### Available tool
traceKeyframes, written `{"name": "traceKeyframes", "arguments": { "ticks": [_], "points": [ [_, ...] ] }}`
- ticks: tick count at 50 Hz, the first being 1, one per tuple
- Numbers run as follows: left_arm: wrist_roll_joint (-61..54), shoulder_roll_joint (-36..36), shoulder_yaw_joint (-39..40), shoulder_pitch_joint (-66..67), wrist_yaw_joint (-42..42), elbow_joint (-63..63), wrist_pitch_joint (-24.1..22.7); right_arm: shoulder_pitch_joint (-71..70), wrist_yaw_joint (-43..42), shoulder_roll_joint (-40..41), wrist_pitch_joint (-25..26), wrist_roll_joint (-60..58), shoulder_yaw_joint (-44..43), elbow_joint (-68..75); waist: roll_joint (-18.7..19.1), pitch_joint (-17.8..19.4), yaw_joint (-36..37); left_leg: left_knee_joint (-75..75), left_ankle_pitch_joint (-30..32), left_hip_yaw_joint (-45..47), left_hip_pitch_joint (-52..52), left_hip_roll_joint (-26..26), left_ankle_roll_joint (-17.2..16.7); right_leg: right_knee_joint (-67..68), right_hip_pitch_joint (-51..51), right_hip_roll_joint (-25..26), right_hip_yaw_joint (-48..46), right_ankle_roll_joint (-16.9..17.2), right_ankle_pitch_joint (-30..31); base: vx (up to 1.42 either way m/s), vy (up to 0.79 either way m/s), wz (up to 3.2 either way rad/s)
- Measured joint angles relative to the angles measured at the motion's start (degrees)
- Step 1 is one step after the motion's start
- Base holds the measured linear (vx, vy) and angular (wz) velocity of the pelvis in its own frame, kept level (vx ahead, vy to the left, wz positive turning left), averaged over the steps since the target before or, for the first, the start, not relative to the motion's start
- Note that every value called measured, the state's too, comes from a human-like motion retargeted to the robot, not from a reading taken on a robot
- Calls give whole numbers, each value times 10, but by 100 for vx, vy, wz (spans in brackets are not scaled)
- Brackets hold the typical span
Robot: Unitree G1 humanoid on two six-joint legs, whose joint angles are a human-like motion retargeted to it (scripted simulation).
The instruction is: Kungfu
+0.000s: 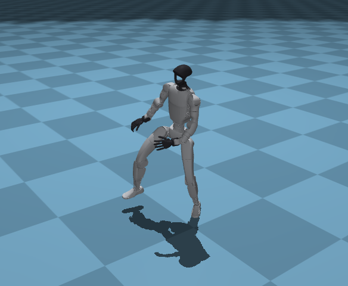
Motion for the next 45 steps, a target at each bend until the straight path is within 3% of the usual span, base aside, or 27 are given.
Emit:
{"name": "traceKeyframes", "arguments": {
  "ticks": [6,8,10,12,13,15,18,21,25,33,40,45],
  "points": [
    [28,-9,13,1,76,71,18,-14,-48,16,-8,5,36,-28,-4,3,-16,-29,6,37,77,-10,-51,-170,76,-9,-46,-72,-99,-8,-66,-34],
    [16,-18,14,-5,104,93,24,-27,-74,22,-24,10,42,-37,5,7,-23,-36,23,41,95,-3,-79,-185,82,-9,-67,-76,-128,-14,-88,-46],
    [3,-30,11,-20,127,111,25,-46,-84,17,-41,25,45,-43,-15,7,-30,-40,33,58,116,-44,-91,-215,94,-63,-116,22,-47,-19,-94,-1],
    [2,-46,9,-47,147,128,27,-77,-66,7,-48,59,41,-44,-20,10,-35,-70,51,64,128,-87,-91,-158,14,-108,2,99,13,-34,-49,32],
    [4,-57,9,-61,159,134,28,-95,-53,2,-49,79,38,-43,-10,20,-41,-83,60,56,129,-97,-91,-123,-26,-114,46,106,0,-42,-32,16],
    [1,-77,7,-97,188,152,32,-141,-23,-10,-54,116,40,-37,4,33,-52,-112,77,71,139,-116,-91,-72,-85,-146,45,96,-23,-39,-31,-22],
    [11,-102,27,-173,215,209,45,-210,20,-19,-53,152,39,-30,59,63,-82,-121,102,76,112,-92,-91,4,-165,-129,74,83,-64,-18,-34,-19],
    [9,-122,17,-259,229,265,58,-268,72,-29,-70,165,43,-26,100,96,-102,-130,124,85,91,-87,-91,23,-219,-121,82,65,-52,-15,-10,-14],
    [22,-96,-13,-369,203,290,64,-329,167,-31,-112,198,59,-31,137,130,-105,-146,146,97,55,-78,-91,38,-286,-108,74,52,-31,-14,-8,-29],
    [162,-92,-5,-479,130,293,129,-389,352,6,-200,292,90,-77,172,161,-99,-178,175,118,9,-64,-91,44,-370,-77,68,29,-31,-7,-8,-18],
    [272,-86,-20,-473,149,270,145,-403,457,11,-225,326,145,-146,186,169,-94,-209,182,143,-3,-53,-91,36,-375,-78,53,29,-48,-9,-4,19],
    [258,-70,-37,-386,132,182,145,-382,536,16,-217,384,211,-199,201,172,-92,-225,167,161,6,-41,-91,27,-343,-83,39,36,-71,-3,4,24]
  ]
}}
